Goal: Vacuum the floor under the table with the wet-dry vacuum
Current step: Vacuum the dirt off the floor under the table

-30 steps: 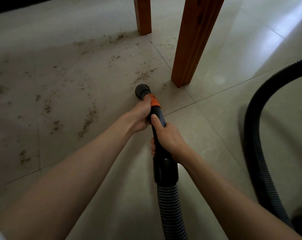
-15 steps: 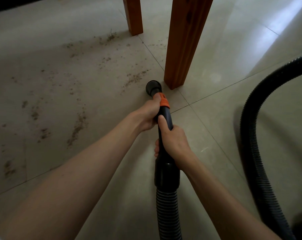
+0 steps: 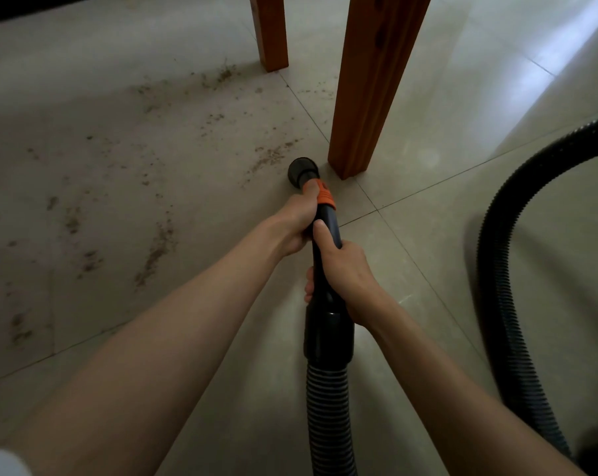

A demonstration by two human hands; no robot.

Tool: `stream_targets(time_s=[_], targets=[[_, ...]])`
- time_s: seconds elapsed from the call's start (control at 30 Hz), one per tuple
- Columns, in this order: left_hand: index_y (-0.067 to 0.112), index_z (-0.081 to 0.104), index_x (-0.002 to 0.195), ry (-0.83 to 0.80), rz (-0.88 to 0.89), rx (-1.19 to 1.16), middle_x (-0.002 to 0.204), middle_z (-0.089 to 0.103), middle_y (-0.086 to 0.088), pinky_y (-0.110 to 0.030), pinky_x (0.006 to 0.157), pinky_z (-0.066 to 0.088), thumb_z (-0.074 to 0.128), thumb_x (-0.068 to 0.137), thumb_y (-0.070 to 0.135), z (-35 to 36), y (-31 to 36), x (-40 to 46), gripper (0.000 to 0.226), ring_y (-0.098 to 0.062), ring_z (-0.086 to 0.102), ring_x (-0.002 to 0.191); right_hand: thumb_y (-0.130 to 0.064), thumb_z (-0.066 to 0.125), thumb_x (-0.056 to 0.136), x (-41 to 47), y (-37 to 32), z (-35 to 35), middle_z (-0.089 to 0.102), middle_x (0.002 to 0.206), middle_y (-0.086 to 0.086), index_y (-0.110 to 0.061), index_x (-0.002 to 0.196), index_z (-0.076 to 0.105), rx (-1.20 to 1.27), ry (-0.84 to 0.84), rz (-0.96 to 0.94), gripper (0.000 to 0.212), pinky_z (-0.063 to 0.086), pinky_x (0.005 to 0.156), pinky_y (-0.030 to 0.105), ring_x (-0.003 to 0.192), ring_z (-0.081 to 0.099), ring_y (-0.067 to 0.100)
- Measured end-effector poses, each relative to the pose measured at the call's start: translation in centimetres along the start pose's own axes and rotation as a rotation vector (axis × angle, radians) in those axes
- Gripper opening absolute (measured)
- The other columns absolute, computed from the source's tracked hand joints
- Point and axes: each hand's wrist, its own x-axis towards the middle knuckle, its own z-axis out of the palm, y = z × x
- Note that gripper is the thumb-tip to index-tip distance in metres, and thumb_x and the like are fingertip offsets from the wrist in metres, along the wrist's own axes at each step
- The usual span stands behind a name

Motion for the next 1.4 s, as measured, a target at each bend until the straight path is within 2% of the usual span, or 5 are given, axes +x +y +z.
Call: stream_targets(time_s=[0.33,0.93,1.07,1.27,1.4], targets=[[-0.001,0.040,0.136,0.173,0.016,-0.119,0.134,0.050,-0.016,-0.029,0.081,0.039,0.029,0.102,0.039,-6.0,-1.2,-0.8,0.053,-0.025,0.052,0.112,-0.045,0.051,0.094,-0.2,0.7,4.5,0.050,0.054,0.011,-0.003,0.085,0.048,-0.004,-0.214,0.036,0.043,0.047,0.044,0.028,0.037,0.050,0.020],[0.006,0.033,0.144,0.060,0.105,0.071,0.149,0.035,-0.016,-0.038,0.104,0.036,0.024,0.103,0.038,-8.7,0.4,0.1,0.052,-0.031,0.035,0.136,-0.051,0.046,0.094,2.3,0.0,7.7,0.058,0.064,0.012,-0.004,0.105,0.050,-0.196,-0.087,-0.042,0.048,0.054,0.052,0.035,0.044,0.056,0.022],[0.004,0.040,0.138,0.030,0.056,-0.045,0.139,0.048,-0.014,-0.035,0.095,0.042,0.024,0.103,0.039,-8.4,0.6,1.1,0.051,-0.028,0.051,0.121,-0.052,0.045,0.094,2.7,0.4,7.5,0.058,0.063,0.010,-0.004,0.105,0.052,-0.189,-0.067,-0.040,0.050,0.053,0.049,0.031,0.042,0.056,0.019],[0.013,0.051,0.087,0.000,0.008,-0.088,0.080,0.050,-0.002,-0.021,0.061,0.043,0.032,0.101,0.039,-7.2,0.8,2.2,0.035,-0.011,0.048,0.069,-0.051,0.045,0.095,3.4,0.3,6.5,0.058,0.056,0.008,-0.005,0.105,0.051,-0.150,-0.051,-0.062,0.047,0.052,0.049,0.029,0.041,0.055,0.018],[0.007,0.052,0.109,0.023,0.040,-0.056,0.085,0.052,-0.005,-0.025,0.067,0.045,0.030,0.101,0.041,-6.5,1.8,2.6,0.041,-0.013,0.050,0.072,-0.050,0.045,0.095,4.2,-0.6,6.3,0.059,0.065,0.012,-0.005,0.107,0.050,-0.134,-0.047,-0.055,0.047,0.054,0.050,0.031,0.043,0.056,0.019]])
